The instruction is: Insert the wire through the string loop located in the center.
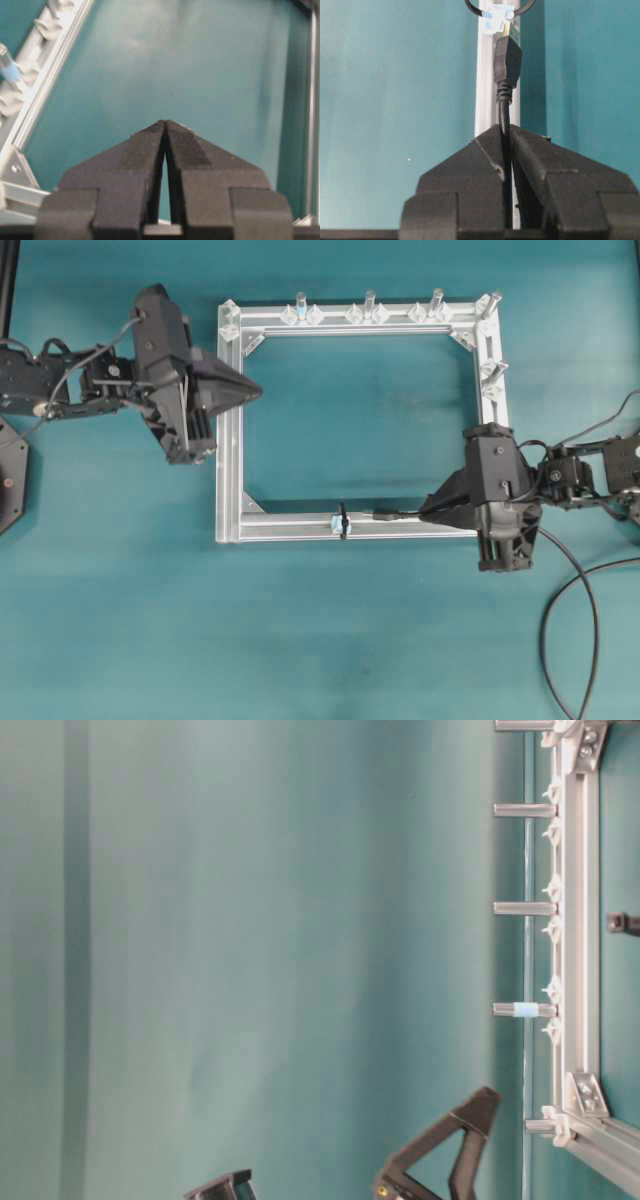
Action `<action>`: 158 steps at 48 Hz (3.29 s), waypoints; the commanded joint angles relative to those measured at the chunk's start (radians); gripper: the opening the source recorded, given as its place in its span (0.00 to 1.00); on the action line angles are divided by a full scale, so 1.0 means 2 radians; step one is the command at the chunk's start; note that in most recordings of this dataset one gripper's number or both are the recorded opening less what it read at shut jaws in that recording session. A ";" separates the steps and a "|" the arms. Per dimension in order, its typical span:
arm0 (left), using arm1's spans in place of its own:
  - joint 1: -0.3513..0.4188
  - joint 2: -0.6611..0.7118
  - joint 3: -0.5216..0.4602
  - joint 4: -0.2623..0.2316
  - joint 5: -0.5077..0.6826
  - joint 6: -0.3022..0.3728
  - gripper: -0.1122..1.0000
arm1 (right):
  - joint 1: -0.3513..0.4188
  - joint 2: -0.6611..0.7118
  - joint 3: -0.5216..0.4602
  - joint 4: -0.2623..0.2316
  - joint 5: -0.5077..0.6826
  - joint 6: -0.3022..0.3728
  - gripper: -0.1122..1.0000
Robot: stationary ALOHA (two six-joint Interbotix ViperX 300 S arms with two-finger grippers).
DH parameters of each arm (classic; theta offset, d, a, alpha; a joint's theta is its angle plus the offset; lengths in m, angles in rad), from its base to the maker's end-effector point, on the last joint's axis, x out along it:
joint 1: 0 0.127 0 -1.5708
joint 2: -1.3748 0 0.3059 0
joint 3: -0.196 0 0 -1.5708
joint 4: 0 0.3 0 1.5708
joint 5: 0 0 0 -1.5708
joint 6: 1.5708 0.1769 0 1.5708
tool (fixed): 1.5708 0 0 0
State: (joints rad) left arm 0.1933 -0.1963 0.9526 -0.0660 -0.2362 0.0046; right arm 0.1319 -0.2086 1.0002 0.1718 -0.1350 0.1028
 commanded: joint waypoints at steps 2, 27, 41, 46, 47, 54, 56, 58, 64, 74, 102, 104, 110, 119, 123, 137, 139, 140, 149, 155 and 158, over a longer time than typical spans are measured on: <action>-0.009 -0.010 -0.010 0.002 0.018 -0.002 0.10 | -0.001 -0.002 -0.016 0.000 -0.005 -0.001 0.17; -0.032 -0.040 -0.011 0.002 0.089 -0.002 0.11 | -0.002 0.081 -0.091 -0.001 -0.021 -0.001 0.17; -0.035 -0.064 0.001 0.002 0.111 -0.003 0.10 | -0.009 0.119 -0.129 -0.001 -0.025 -0.002 0.17; -0.037 -0.066 0.002 0.002 0.112 -0.003 0.10 | -0.013 0.128 -0.138 -0.001 -0.025 -0.002 0.17; -0.038 -0.066 0.002 0.001 0.113 -0.003 0.10 | -0.013 0.129 -0.140 -0.001 -0.025 -0.002 0.17; -0.039 -0.067 -0.001 0.002 0.118 -0.003 0.10 | -0.015 0.134 -0.142 -0.001 -0.025 -0.002 0.17; -0.041 -0.066 -0.002 0.002 0.120 -0.003 0.10 | -0.015 0.134 -0.140 -0.001 -0.025 -0.002 0.17; -0.041 -0.066 -0.004 0.002 0.123 -0.003 0.10 | -0.015 0.134 -0.140 -0.001 -0.026 -0.002 0.17; -0.049 -0.065 -0.013 0.002 0.137 -0.003 0.10 | -0.015 0.134 -0.140 -0.001 -0.025 -0.002 0.17; -0.062 -0.051 -0.038 0.002 0.165 -0.002 0.11 | -0.016 0.134 -0.139 -0.001 -0.025 -0.002 0.17; -0.080 0.023 -0.138 0.002 0.253 0.001 0.90 | -0.019 0.134 -0.138 -0.001 -0.024 -0.002 0.17; -0.083 0.023 -0.142 0.002 0.254 0.001 0.91 | -0.019 0.134 -0.138 -0.002 -0.024 -0.002 0.17; -0.096 0.025 -0.146 0.002 0.256 0.000 0.90 | -0.022 0.134 -0.138 -0.002 -0.024 -0.002 0.17; -0.108 0.027 -0.147 0.002 0.257 -0.003 0.90 | -0.025 0.135 -0.138 -0.002 -0.024 -0.002 0.17; -0.111 0.035 -0.156 0.001 0.258 -0.004 0.90 | -0.025 0.134 -0.137 -0.002 -0.024 -0.002 0.17; -0.115 0.106 -0.216 0.002 0.258 -0.002 0.90 | -0.026 0.134 -0.138 -0.002 -0.024 -0.002 0.17; -0.115 0.112 -0.219 0.002 0.258 -0.002 0.90 | -0.026 0.134 -0.140 -0.002 -0.024 -0.002 0.17; -0.115 0.114 -0.220 0.001 0.258 -0.002 0.90 | -0.026 0.134 -0.140 -0.002 -0.024 -0.002 0.17; -0.122 0.119 -0.229 0.002 0.258 -0.003 0.90 | -0.026 0.134 -0.140 -0.002 -0.025 -0.002 0.17; -0.125 0.120 -0.228 0.001 0.258 -0.005 0.90 | -0.027 0.135 -0.139 -0.002 -0.025 -0.002 0.17; -0.126 0.121 -0.226 0.002 0.258 -0.005 0.90 | -0.026 0.134 -0.138 -0.002 -0.025 -0.002 0.17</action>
State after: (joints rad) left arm -0.0537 0.0552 0.5200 -0.0660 0.2823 0.0031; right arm 0.0813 0.0721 0.7378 0.1703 -0.1764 0.1012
